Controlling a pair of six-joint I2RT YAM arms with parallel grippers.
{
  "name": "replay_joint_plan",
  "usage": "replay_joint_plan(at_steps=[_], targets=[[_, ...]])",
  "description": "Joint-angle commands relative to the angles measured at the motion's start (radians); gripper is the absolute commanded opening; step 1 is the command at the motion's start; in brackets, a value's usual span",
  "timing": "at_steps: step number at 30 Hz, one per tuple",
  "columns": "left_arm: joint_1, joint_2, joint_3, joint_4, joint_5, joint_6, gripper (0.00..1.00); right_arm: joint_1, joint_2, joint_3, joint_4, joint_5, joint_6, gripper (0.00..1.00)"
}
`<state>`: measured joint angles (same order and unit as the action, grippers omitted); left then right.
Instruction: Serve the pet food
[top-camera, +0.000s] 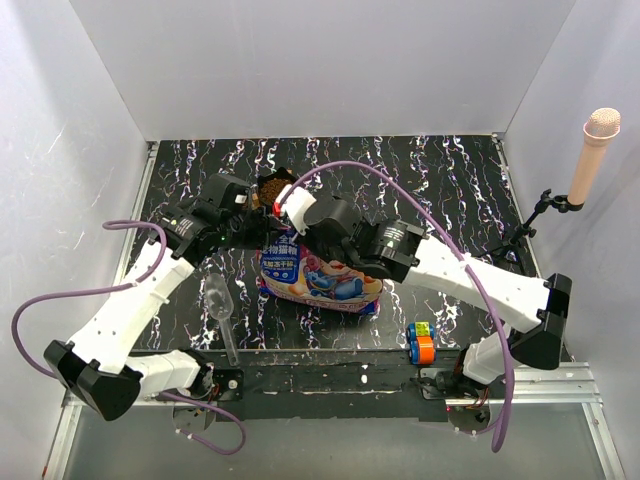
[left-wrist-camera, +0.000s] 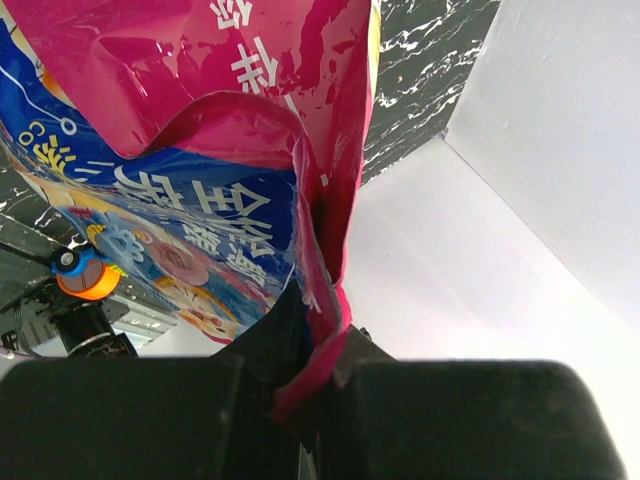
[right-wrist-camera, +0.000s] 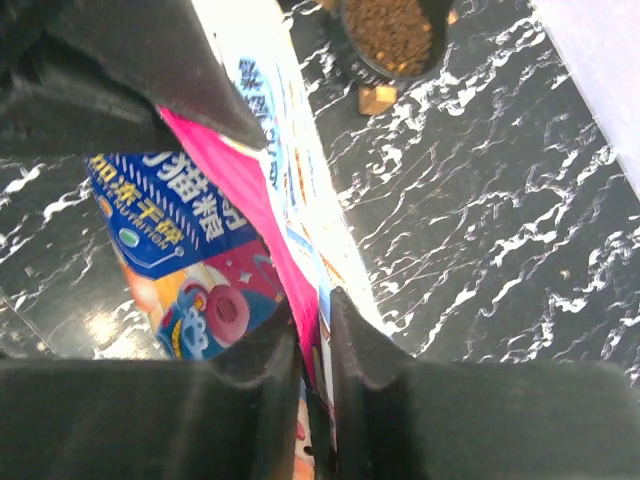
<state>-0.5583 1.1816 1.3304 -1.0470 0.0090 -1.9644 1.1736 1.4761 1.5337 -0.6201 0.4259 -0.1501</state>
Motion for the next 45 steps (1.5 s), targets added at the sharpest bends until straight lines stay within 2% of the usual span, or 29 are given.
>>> replay_joint_plan(at_steps=[1, 5, 9, 13, 14, 15, 17, 23, 25, 26, 27, 28, 29, 31, 32, 33, 39, 41, 43, 44, 45], targets=[[0.008, 0.027, 0.065, -0.018, -0.031, 0.018, 0.00, 0.008, 0.007, 0.117, 0.080, 0.083, 0.141, 0.36], [0.006, 0.006, 0.050, -0.007, -0.010, -0.007, 0.00, 0.008, 0.036, 0.111, 0.146, 0.028, 0.089, 0.43], [0.008, -0.016, 0.047, -0.005, -0.010, -0.034, 0.00, 0.008, 0.091, 0.151, 0.135, -0.007, 0.060, 0.41], [0.006, -0.025, 0.036, 0.004, 0.025, -0.050, 0.00, 0.008, 0.098, 0.120, 0.157, 0.023, 0.038, 0.37], [0.008, -0.025, 0.035, 0.004, 0.032, -0.053, 0.00, 0.008, 0.096, 0.117, 0.157, 0.036, 0.037, 0.33], [0.006, -0.027, 0.027, 0.007, 0.040, -0.056, 0.00, 0.009, 0.098, 0.114, 0.152, 0.054, 0.029, 0.24], [0.006, -0.031, 0.018, 0.008, 0.048, -0.062, 0.00, 0.008, 0.101, 0.120, 0.128, 0.095, 0.029, 0.02], [0.006, -0.048, 0.015, -0.018, 0.028, -0.073, 0.00, 0.008, 0.095, 0.148, 0.016, 0.166, 0.092, 0.01], [0.006, -0.051, 0.015, -0.022, 0.020, -0.074, 0.00, 0.005, 0.069, 0.119, 0.026, 0.166, 0.087, 0.01], [0.008, -0.053, 0.013, -0.021, 0.020, -0.076, 0.00, 0.006, 0.049, 0.097, 0.042, 0.172, 0.081, 0.12], [0.006, -0.056, 0.012, -0.018, 0.020, -0.077, 0.00, 0.005, 0.033, 0.077, 0.054, 0.181, 0.073, 0.30], [0.008, -0.056, 0.010, -0.018, 0.022, -0.080, 0.00, 0.003, 0.021, 0.059, 0.060, 0.191, 0.067, 0.37], [0.008, -0.057, 0.007, -0.016, 0.022, -0.083, 0.00, 0.001, 0.015, 0.045, 0.063, 0.203, 0.063, 0.40], [0.008, -0.060, 0.004, -0.015, 0.026, -0.085, 0.00, -0.003, 0.012, 0.029, 0.054, 0.205, 0.061, 0.37], [0.008, -0.060, 0.006, -0.015, 0.026, -0.085, 0.00, -0.005, 0.013, 0.025, 0.053, 0.205, 0.069, 0.15], [0.008, -0.059, 0.009, -0.016, 0.023, -0.085, 0.00, -0.006, 0.013, 0.025, 0.049, 0.205, 0.069, 0.02], [0.008, -0.062, 0.049, -0.102, -0.044, -0.076, 0.00, -0.006, -0.032, -0.007, 0.074, 0.197, 0.040, 0.01], [0.008, -0.059, 0.055, -0.116, -0.052, -0.074, 0.00, -0.006, -0.081, -0.065, 0.127, 0.121, -0.035, 0.01], [0.008, -0.062, 0.055, -0.114, -0.050, -0.074, 0.00, -0.008, -0.118, -0.113, 0.161, 0.103, -0.080, 0.25], [0.008, -0.063, 0.052, -0.111, -0.050, -0.074, 0.00, -0.008, -0.131, -0.130, 0.155, 0.097, -0.103, 0.25], [0.008, -0.062, 0.049, -0.111, -0.047, -0.074, 0.00, -0.008, -0.138, -0.145, 0.163, 0.109, -0.117, 0.19]])
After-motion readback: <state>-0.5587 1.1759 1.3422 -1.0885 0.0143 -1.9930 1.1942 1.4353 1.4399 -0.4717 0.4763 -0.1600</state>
